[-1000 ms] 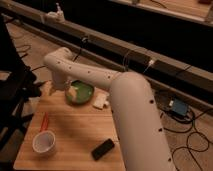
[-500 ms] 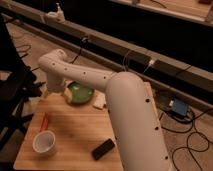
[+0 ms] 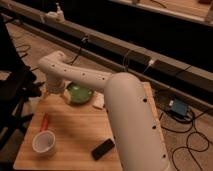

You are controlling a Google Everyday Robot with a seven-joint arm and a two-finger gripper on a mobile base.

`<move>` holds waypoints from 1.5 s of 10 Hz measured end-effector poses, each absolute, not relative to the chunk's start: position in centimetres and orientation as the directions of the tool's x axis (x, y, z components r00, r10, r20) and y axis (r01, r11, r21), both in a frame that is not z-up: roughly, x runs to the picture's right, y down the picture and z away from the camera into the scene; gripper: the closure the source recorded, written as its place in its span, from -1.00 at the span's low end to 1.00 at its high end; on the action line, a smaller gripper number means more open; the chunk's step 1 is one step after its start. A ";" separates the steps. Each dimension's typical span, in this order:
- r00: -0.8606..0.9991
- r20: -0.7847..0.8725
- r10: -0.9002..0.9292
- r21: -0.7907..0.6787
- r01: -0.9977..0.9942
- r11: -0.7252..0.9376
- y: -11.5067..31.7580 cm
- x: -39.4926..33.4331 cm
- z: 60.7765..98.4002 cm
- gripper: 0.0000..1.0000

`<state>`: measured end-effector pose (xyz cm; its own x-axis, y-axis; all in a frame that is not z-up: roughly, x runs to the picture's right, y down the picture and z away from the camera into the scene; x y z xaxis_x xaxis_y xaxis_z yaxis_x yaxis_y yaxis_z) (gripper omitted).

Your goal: Drag the pepper across the table

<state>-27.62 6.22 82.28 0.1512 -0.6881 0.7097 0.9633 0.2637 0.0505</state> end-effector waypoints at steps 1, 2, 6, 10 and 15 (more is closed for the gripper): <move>0.159 0.717 -0.679 0.062 0.955 0.289 7.1 -28.7 83.0 -0.60; 0.160 0.724 -0.671 0.073 0.949 0.305 7.8 -29.6 83.4 -0.60; 0.150 0.767 -0.623 0.111 0.927 0.359 11.0 -31.3 84.2 -0.60; 0.093 0.822 -0.562 0.148 0.919 0.367 14.7 -32.6 83.8 -0.60; 0.054 0.859 -0.509 0.140 0.931 0.336 16.7 -32.8 84.8 -0.60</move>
